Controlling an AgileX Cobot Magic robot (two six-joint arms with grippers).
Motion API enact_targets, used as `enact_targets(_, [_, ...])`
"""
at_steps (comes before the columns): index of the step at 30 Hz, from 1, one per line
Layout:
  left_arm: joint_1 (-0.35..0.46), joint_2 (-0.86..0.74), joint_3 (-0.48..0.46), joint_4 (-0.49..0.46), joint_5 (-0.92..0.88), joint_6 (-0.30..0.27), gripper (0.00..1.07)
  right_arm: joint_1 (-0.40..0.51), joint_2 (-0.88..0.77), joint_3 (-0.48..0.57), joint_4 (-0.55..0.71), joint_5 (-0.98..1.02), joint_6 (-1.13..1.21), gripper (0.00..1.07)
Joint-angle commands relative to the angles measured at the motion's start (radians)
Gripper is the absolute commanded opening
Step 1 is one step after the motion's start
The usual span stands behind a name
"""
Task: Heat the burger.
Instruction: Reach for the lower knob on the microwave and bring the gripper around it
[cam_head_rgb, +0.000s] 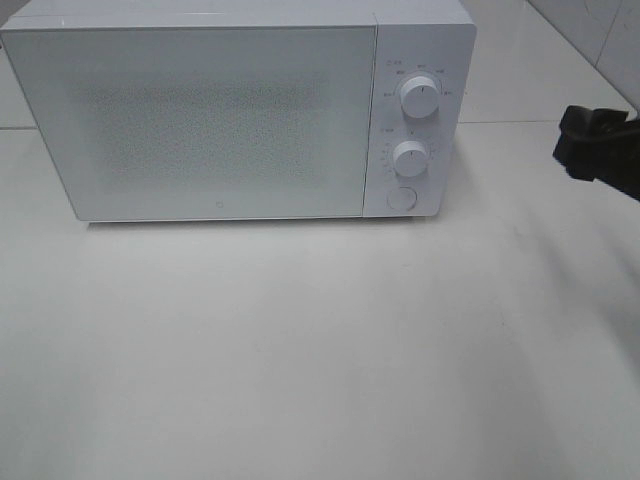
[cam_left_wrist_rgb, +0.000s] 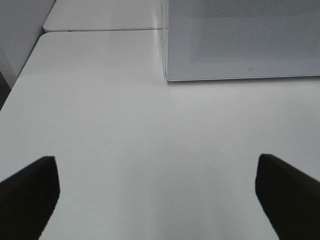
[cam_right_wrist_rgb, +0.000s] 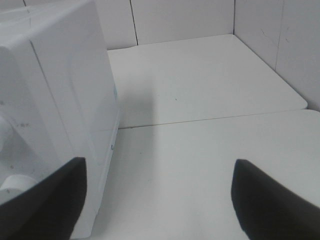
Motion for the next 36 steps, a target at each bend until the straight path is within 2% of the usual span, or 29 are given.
enact_targets(1, [0.0, -0.021, 0.004, -0.003, -0.008, 0.004, 1.0, 0.128, 0.072, 0.003, 0.131, -0.111, -0.108, 0.76])
enact_targets(3, [0.0, -0.021, 0.004, -0.003, -0.008, 0.004, 1.0, 0.158, 0.085, 0.003, 0.155, -0.128, -0.118, 0.76])
enact_targets(4, [0.0, -0.021, 0.004, -0.003, -0.008, 0.004, 1.0, 0.217, 0.119, 0.003, 0.19, -0.171, -0.136, 0.76])
enact_targets(5, [0.0, -0.021, 0.004, -0.003, -0.008, 0.004, 1.0, 0.217, 0.119, 0.003, 0.19, -0.171, -0.136, 0.76])
enact_targets(6, [0.0, -0.021, 0.004, -0.003, -0.008, 0.004, 1.0, 0.266, 0.148, 0.003, 0.223, -0.215, -0.143, 0.76])
enact_targets(8, [0.0, -0.021, 0.004, -0.003, -0.008, 0.004, 1.0, 0.293, 0.163, 0.002, 0.242, -0.238, -0.143, 0.76])
enact_targets(9, [0.0, -0.021, 0.004, -0.003, -0.008, 0.004, 1.0, 0.34, 0.19, 0.001, 0.282, -0.271, -0.144, 0.76])
enact_targets(11, [0.0, -0.021, 0.004, -0.003, -0.008, 0.004, 1.0, 0.36, 0.203, 0.001, 0.311, -0.286, -0.148, 0.76])
enact_targets(13, [0.0, -0.021, 0.004, -0.003, -0.008, 0.004, 1.0, 0.462, 0.246, -0.007, 0.438, -0.336, -0.187, 0.76])
enact_targets(19, [0.0, -0.021, 0.004, -0.003, -0.008, 0.004, 1.0, 0.565, 0.303, -0.057, 0.546, -0.355, -0.258, 0.76])
enact_targets(24, [0.0, -0.021, 0.004, -0.001, -0.008, 0.004, 1.0, 0.598, 0.335, -0.108, 0.58, -0.356, -0.289, 0.76])
enact_targets(36, [0.0, -0.021, 0.004, -0.001, -0.008, 0.004, 1.0, 0.581, 0.398, -0.208, 0.599, -0.353, -0.288, 0.76])
